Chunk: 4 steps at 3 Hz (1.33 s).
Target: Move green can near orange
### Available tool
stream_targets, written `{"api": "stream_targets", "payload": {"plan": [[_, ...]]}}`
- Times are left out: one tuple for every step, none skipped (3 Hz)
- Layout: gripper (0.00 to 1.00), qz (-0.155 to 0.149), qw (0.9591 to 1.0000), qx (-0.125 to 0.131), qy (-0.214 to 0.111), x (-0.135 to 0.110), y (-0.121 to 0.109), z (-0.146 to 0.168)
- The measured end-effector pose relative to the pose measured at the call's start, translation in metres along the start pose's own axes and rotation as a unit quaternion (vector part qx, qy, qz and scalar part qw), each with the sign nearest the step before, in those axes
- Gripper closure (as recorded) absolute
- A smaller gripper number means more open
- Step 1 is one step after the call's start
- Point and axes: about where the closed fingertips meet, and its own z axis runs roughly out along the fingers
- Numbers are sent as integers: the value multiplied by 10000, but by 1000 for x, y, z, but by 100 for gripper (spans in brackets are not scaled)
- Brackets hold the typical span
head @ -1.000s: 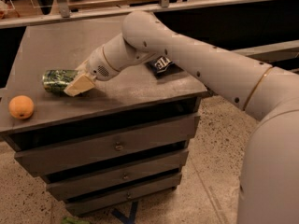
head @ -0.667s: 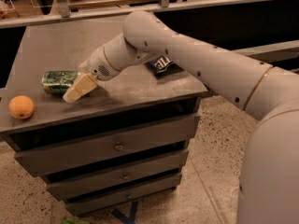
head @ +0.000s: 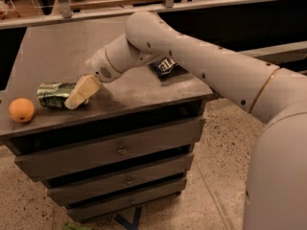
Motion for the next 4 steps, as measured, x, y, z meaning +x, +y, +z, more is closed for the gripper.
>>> {"api": "stream_targets", "payload": {"plan": [[0, 7, 10000, 91, 14, 0, -1, 0], [0, 8, 9999, 158, 42, 0, -2, -1], [0, 11, 9999, 164, 41, 0, -2, -1], [0, 246, 9992, 302, -52, 5, -11, -20]]}}
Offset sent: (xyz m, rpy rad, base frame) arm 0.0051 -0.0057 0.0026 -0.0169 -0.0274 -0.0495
